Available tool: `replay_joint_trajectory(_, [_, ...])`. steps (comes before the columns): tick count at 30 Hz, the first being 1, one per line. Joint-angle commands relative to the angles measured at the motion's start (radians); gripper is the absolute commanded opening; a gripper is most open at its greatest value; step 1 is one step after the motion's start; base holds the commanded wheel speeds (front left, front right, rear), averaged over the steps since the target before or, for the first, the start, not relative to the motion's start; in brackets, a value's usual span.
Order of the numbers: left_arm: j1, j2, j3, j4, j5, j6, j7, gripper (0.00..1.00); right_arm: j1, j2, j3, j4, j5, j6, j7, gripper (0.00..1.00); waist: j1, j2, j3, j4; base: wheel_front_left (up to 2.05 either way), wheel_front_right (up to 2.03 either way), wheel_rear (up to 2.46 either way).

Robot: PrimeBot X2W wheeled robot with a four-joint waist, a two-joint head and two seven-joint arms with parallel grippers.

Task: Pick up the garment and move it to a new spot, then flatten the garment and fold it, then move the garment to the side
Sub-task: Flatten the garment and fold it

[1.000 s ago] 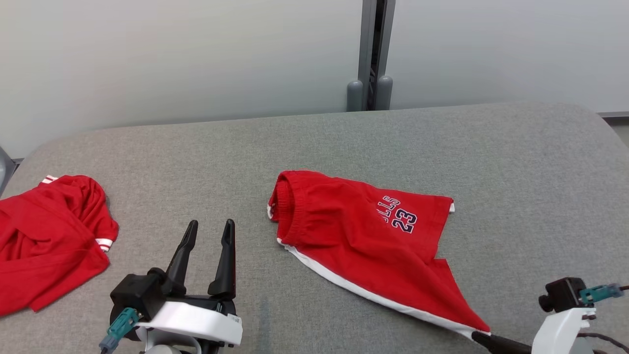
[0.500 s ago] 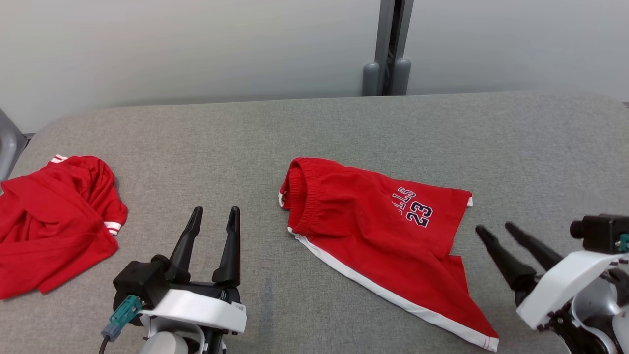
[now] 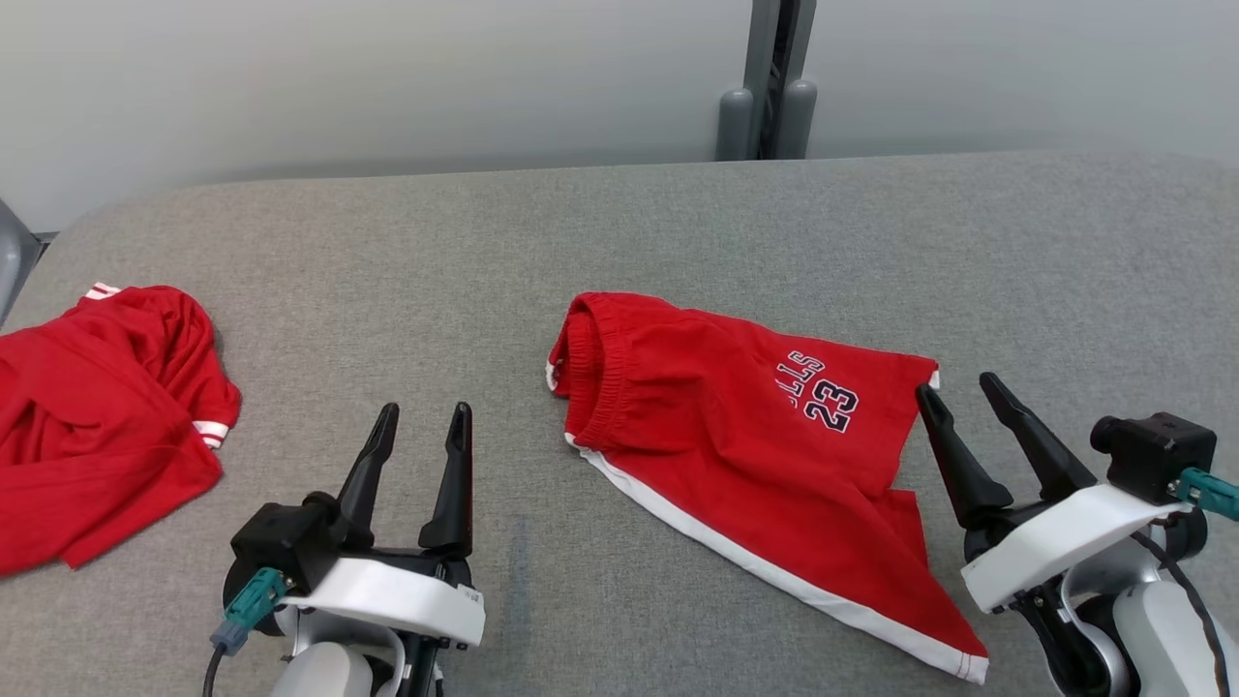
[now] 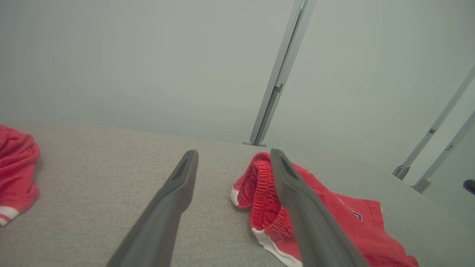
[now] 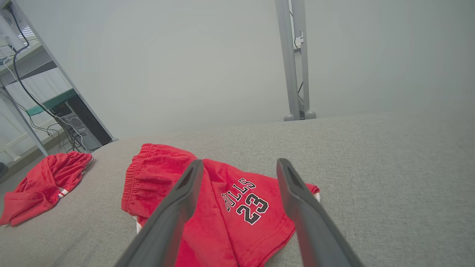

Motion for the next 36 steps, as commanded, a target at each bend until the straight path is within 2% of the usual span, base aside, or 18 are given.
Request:
replay_joint_trajectory(1, [-0.025, 0.004, 0.005, 0.013, 0.010, 0.006, 0.000, 1.00, -0.014, -0.003, 0.003, 0.004, -0.005, 0.000, -0.013, 1.00, 0.0000, 0.0000, 0.011, -0.010, 0.00, 0.00, 0.00])
replay_joint_trajectory(5, [-0.081, 0.006, 0.008, 0.118, 0.052, 0.011, 0.000, 1.00, -0.036, -0.006, 0.020, 0.010, 0.002, 0.000, -0.043, 1.00, 0.0000, 0.0000, 0.045, -0.041, 0.00, 0.00, 0.00])
replay_joint_trajectory(12, [-0.251, 0.043, -0.032, 0.348, 0.107, -0.027, 0.028, 1.00, -0.062, -0.015, 0.024, 0.011, 0.007, 0.000, -0.072, 1.00, 0.0000, 0.0000, 0.104, -0.092, 0.00, 0.00, 0.00])
replay_joint_trajectory(17, [-0.358, 0.059, -0.042, 0.482, 0.112, -0.039, 0.067, 1.00, -0.067, -0.019, 0.025, 0.016, 0.009, 0.000, -0.082, 1.00, 0.0000, 0.0000, 0.131, -0.120, 0.00, 0.00, 0.00])
replay_joint_trajectory(33, [-0.539, 0.062, -0.108, 0.723, 0.112, -0.095, 0.114, 1.00, -0.085, -0.012, 0.023, 0.030, -0.004, 0.000, -0.104, 1.00, 0.0000, 0.0000, 0.182, -0.159, 0.00, 0.00, 0.00])
replay_joint_trajectory(34, [-0.548, 0.062, -0.114, 0.734, 0.112, -0.099, 0.119, 0.93, -0.085, -0.012, 0.022, 0.030, -0.005, 0.000, -0.106, 1.00, 0.0000, 0.0000, 0.186, -0.160, 0.00, 0.00, 0.00])
replay_joint_trajectory(35, [-0.556, 0.062, -0.121, 0.745, 0.111, -0.104, 0.125, 0.26, -0.086, -0.012, 0.022, 0.031, -0.007, 0.000, -0.108, 1.00, 0.0000, 0.0000, 0.189, -0.162, 0.00, 0.00, 0.00])
replay_joint_trajectory(36, [-0.565, 0.063, -0.128, 0.753, 0.110, -0.106, 0.129, 0.00, -0.088, -0.011, 0.022, 0.032, -0.008, 0.000, -0.109, 1.00, 0.0000, 0.0000, 0.192, -0.163, 0.00, 0.00, 0.00])
